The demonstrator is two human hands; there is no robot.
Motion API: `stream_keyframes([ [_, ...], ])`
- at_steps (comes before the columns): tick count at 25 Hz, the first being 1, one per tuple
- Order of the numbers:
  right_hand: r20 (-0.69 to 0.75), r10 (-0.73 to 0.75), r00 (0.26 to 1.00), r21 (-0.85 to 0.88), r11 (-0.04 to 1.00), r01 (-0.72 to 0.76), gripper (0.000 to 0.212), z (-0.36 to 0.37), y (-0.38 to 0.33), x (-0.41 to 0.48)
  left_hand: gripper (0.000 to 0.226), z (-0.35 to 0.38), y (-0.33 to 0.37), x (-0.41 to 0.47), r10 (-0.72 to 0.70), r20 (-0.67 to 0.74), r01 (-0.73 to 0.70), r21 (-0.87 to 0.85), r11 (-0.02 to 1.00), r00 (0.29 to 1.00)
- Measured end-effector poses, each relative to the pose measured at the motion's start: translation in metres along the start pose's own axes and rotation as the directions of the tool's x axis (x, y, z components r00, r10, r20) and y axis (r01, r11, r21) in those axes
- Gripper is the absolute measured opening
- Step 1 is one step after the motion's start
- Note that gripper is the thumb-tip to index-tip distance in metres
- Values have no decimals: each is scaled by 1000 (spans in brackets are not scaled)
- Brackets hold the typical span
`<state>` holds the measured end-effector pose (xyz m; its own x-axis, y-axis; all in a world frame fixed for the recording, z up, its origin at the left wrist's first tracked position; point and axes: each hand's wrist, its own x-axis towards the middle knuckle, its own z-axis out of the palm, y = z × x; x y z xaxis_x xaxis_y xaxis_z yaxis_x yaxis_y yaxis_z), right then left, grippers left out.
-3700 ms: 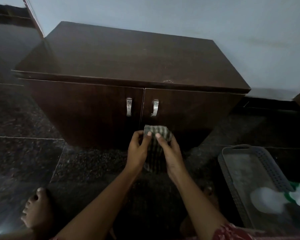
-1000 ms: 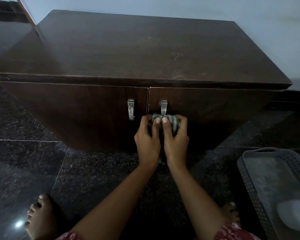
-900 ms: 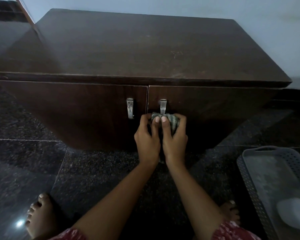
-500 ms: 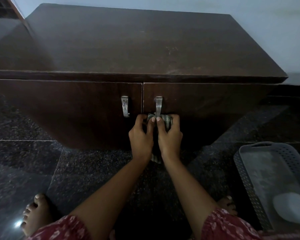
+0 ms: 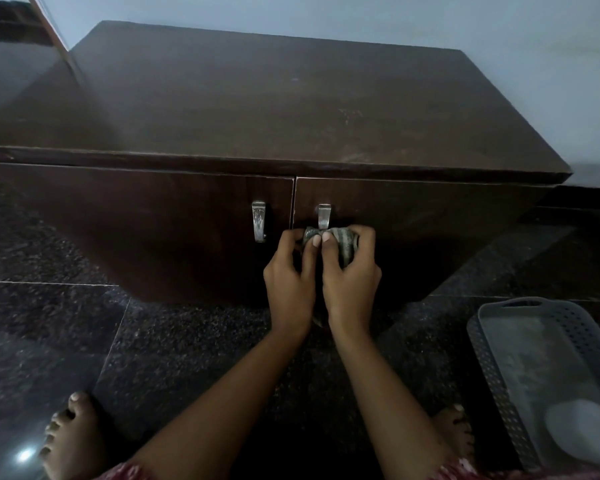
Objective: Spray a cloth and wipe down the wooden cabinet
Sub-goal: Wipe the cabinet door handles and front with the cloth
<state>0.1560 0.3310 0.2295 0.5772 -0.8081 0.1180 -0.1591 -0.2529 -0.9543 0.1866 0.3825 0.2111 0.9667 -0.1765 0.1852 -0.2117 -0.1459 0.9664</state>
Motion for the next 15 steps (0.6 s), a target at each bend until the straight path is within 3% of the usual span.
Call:
stream_keyframes([
  [15,11,-29,1000,-115,993,30,21,-5,-36,18,13,0,22,21,-4,-33,3,-29,1000,999],
])
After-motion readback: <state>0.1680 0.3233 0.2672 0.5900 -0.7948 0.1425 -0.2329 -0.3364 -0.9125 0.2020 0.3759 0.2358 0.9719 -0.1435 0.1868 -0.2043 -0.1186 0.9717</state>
